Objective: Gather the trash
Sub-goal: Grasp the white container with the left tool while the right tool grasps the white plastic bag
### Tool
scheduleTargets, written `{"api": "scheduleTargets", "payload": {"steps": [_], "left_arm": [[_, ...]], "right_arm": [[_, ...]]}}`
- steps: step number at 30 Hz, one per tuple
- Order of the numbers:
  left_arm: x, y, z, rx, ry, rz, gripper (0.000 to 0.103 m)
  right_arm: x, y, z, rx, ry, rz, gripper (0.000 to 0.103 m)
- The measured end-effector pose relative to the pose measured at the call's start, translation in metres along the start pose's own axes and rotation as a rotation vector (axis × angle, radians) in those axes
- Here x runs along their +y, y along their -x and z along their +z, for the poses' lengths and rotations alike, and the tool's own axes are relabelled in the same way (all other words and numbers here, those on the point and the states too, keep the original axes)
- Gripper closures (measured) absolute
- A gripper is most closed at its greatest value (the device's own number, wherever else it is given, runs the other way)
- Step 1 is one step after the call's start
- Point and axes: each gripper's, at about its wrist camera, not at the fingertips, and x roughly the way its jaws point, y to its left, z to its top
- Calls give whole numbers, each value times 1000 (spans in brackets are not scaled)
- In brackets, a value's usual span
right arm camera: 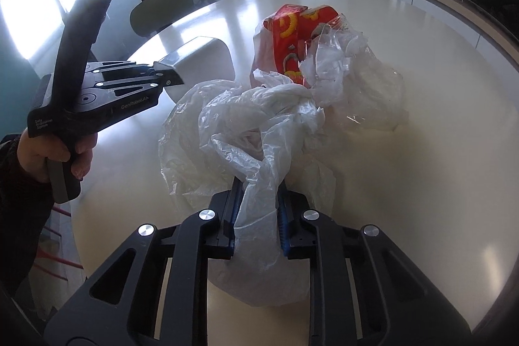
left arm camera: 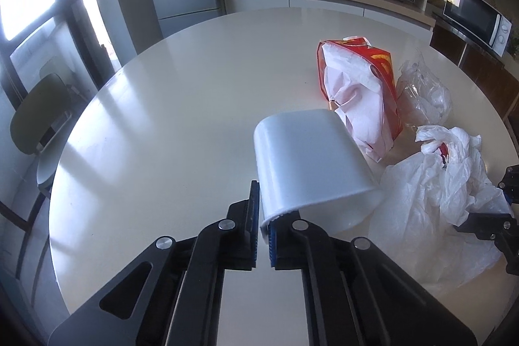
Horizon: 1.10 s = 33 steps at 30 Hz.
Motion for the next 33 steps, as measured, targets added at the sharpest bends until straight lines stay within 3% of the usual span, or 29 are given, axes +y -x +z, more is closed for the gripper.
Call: {"api": "scheduleTargets", "payload": {"steps": [16, 33], "left_arm": [[-1, 37, 7, -29, 20, -35, 101], [-6, 98, -25, -103, 74, -128, 101]], "right_arm": [[-8, 55, -11, -74, -47, 14, 86], [-8, 110, -48, -116, -72, 31, 86]]}}
